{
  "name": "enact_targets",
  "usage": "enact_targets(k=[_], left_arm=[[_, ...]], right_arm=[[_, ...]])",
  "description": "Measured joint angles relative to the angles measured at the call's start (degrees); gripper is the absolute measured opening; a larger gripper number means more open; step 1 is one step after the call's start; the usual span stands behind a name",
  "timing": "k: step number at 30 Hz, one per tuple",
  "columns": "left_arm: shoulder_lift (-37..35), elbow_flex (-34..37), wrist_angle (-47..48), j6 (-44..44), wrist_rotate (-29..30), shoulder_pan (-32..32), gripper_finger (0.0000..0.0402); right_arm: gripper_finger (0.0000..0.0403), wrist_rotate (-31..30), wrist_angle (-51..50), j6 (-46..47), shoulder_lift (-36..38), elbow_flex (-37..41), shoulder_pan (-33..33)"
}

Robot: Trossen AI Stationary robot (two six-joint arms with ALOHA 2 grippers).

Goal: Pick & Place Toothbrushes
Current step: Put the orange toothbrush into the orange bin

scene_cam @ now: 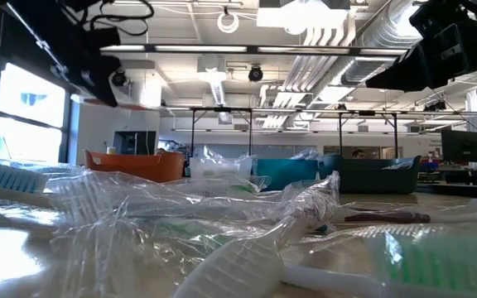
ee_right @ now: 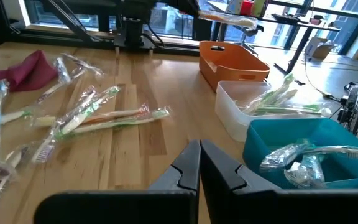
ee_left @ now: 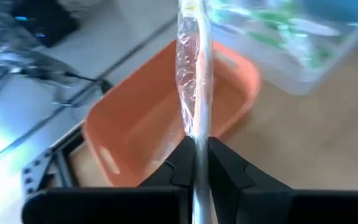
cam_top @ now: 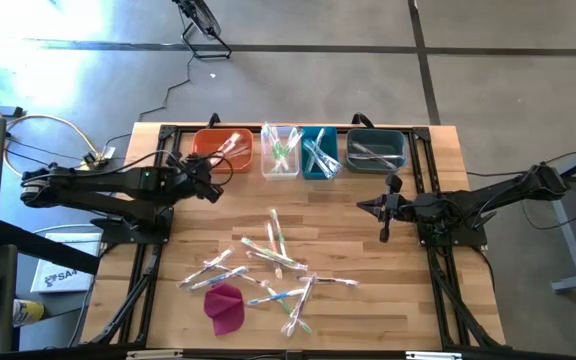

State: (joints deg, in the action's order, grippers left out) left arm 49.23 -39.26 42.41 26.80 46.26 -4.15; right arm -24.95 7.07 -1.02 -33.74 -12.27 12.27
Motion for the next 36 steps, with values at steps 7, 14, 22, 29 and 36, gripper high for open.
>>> enact_targets(k=[7, 14, 22, 29, 36], left_arm=[[0.69, 3.51, -1.54, -4.97, -2.20, -0.04, 0.0022], [0.35, 3.49, -4.13, -10.99, -5.22, -7.28, 0.0022], [0.42, 3.49, -9.18, -21.62, -25.03, -25.93, 0.0022], [1.17, 3.45, -16.47, -31.99, -38.49, -35.63, 0.0022], [6.97, 3.45, -15.97, -34.48, -41.15, -41.58, 0.0022]], right_arm=[[0.0004, -0.02, 1.28, -0.13, 0.02, 0.00, 0.00], [0.0004, -0.35, 2.65, -0.76, 0.02, 0.00, 0.00], [0.0004, -0.46, 4.54, -3.70, 0.01, 0.00, 0.00], [0.0004, -0.44, 4.50, -3.76, 0.02, 0.00, 0.00], [0.0004, -0.44, 4.39, -3.76, 0.02, 0.00, -0.02]])
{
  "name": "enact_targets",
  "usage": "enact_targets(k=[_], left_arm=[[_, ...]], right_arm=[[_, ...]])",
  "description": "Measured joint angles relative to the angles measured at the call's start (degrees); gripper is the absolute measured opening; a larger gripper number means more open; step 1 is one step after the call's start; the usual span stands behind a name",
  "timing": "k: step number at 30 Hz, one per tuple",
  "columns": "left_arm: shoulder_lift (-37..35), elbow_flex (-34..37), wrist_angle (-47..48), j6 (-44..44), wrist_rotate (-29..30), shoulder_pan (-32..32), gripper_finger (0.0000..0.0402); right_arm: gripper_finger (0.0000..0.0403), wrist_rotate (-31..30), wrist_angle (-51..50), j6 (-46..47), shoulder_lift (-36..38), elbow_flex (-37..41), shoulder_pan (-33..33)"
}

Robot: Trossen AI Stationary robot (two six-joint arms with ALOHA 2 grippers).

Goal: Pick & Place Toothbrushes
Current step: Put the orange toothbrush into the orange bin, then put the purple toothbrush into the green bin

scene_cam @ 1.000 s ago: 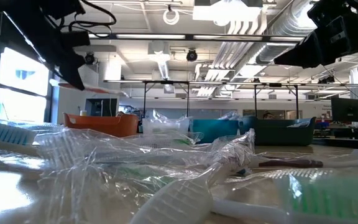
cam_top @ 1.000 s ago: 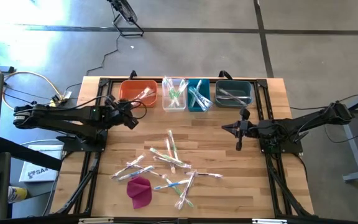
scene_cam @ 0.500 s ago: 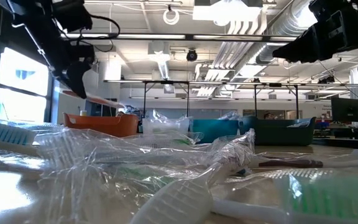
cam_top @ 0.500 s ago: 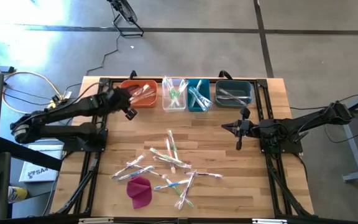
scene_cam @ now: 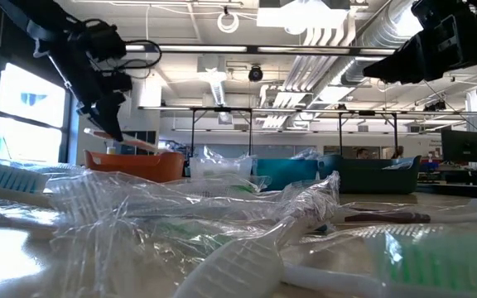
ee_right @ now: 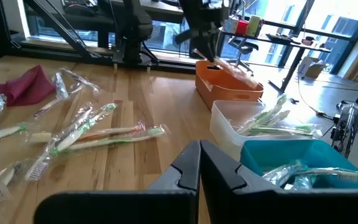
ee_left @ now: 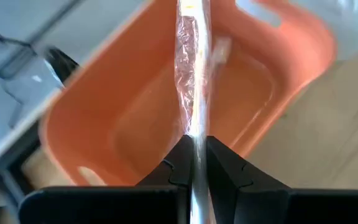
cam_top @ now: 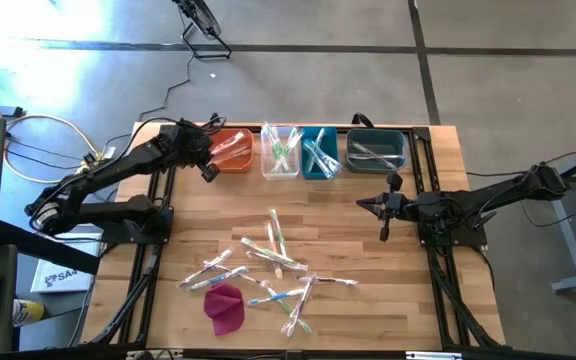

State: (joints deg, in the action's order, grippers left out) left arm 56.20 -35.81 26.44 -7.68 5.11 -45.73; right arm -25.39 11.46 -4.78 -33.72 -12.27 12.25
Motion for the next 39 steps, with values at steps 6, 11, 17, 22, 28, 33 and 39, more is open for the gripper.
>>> enact_targets(k=[6, 11, 17, 22, 28, 33, 39], left_arm=[[7.79, 0.00, -1.84, -0.03, -3.23, -2.02, 0.0022], [11.87, 0.00, -6.06, -0.04, -3.02, -1.89, 0.0025], [12.66, -0.01, -9.61, -0.02, -2.71, -1.89, 0.0053], [12.66, -0.02, -9.97, -0.02, -2.63, -1.89, 0.0076], [12.66, -0.02, -9.93, 0.00, -2.60, -1.89, 0.0113], [12.66, -0.02, -9.95, 0.08, -2.58, -1.89, 0.0128], [12.66, -0.02, -9.93, 0.44, -2.58, -1.89, 0.0127]], right_arm=[[0.0004, 0.00, 0.00, 0.00, 0.00, 0.02, 0.02], [0.0004, 0.00, -0.01, 0.00, -0.02, 0.02, 0.02], [0.0004, 0.00, -0.07, 0.00, -0.02, 0.02, 0.01], [0.0004, 0.02, -0.09, 0.00, -0.02, 0.02, 0.01], [0.0004, 0.02, -0.12, 0.26, -0.02, 0.02, 0.02], [0.0004, 0.02, -0.15, 0.32, -0.02, 0.02, 0.02], [0.0004, 0.02, -0.24, 0.45, -0.02, 0.02, 0.02]])
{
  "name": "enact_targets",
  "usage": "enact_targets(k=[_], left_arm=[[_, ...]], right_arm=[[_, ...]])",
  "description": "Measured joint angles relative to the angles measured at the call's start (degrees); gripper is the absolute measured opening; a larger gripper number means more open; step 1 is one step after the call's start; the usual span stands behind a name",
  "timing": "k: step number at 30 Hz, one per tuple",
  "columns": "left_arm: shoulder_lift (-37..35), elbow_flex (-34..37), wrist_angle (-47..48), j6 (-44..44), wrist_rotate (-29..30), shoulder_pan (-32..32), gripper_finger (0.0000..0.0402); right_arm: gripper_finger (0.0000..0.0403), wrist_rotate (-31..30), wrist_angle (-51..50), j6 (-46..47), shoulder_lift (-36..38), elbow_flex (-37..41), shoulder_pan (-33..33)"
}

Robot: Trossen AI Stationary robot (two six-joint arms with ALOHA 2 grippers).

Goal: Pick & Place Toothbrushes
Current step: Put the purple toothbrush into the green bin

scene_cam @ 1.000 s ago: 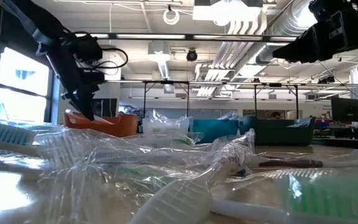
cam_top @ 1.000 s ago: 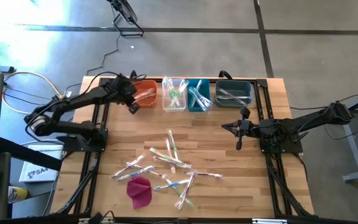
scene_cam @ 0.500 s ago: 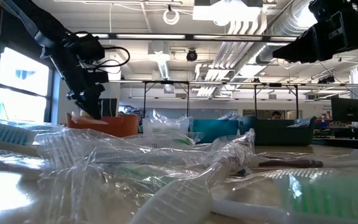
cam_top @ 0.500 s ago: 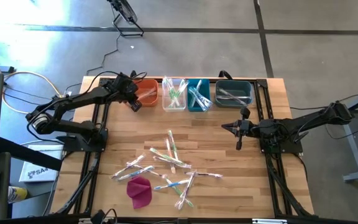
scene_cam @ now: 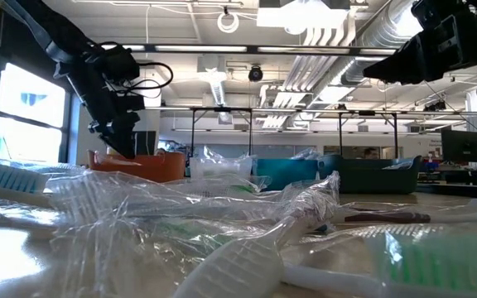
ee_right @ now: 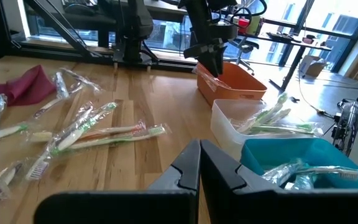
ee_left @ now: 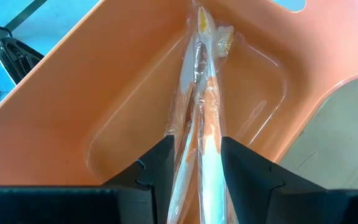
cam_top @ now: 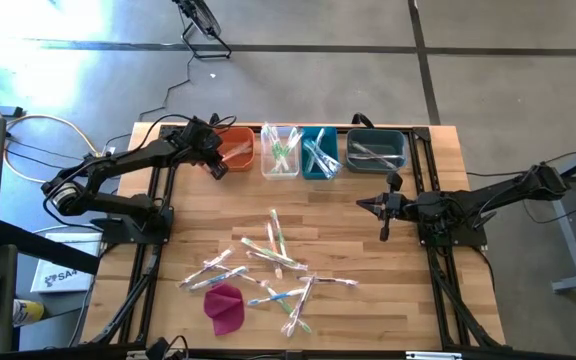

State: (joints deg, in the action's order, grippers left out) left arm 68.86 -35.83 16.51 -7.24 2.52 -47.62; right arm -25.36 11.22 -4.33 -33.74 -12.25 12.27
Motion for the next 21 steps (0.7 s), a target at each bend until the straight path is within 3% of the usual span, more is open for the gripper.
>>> enact_targets(k=[21], left_arm=[[0.00, 0.00, 0.02, 0.10, 0.00, 0.00, 0.0127]], right_arm=[[0.0004, 0.04, -0.39, 0.04, 0.00, 0.02, 0.00]])
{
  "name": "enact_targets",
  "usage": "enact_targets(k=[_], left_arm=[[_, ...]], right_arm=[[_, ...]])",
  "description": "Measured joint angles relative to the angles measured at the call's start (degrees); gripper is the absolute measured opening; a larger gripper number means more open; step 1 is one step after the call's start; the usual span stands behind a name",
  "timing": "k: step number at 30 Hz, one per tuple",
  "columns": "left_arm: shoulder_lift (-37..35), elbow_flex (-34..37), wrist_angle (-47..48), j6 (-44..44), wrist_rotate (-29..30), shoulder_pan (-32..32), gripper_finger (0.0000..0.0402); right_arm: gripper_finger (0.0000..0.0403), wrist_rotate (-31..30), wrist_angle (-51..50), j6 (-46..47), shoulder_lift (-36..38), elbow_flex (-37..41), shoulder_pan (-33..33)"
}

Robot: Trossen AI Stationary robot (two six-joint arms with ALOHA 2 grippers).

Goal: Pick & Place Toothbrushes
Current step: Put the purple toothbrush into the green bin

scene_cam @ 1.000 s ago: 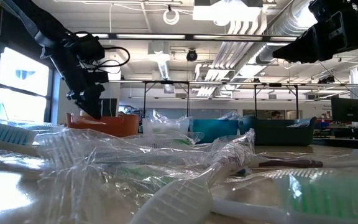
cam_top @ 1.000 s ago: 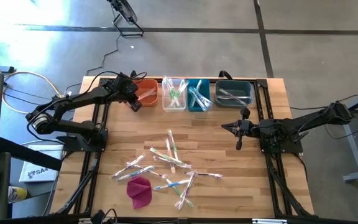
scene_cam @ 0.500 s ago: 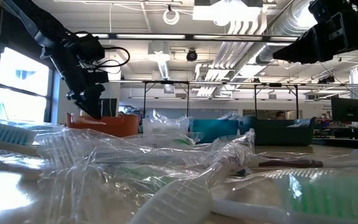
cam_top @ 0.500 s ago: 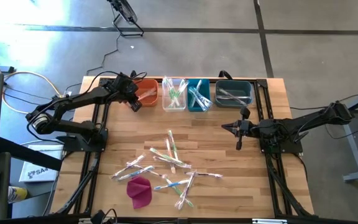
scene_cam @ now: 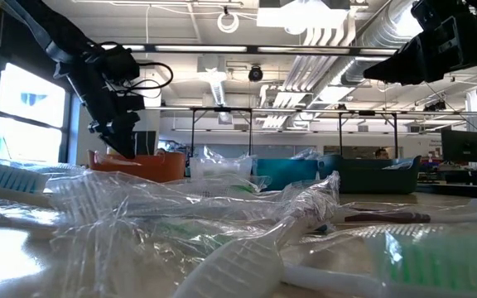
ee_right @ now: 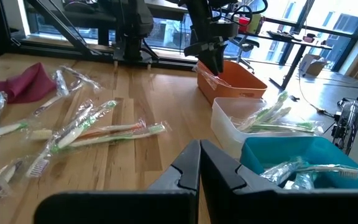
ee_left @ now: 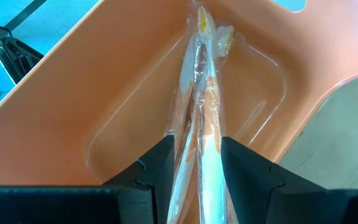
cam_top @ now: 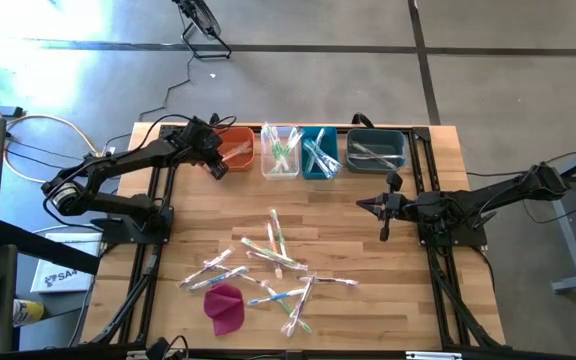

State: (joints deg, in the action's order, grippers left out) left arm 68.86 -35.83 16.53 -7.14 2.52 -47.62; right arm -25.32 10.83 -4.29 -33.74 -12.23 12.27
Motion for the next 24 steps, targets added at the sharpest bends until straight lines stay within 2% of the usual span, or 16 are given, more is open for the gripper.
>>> enact_targets(k=[15, 24], left_arm=[[-0.06, 0.00, 0.48, 2.01, -0.30, 0.00, 0.0127], [-8.03, 0.00, 2.47, 2.07, -9.93, 0.04, 0.0127]], right_arm=[[0.0004, 0.37, 0.02, 0.24, 0.00, 0.00, -0.01], [0.0004, 0.39, -0.37, 1.53, -0.02, 0.00, -0.02]])
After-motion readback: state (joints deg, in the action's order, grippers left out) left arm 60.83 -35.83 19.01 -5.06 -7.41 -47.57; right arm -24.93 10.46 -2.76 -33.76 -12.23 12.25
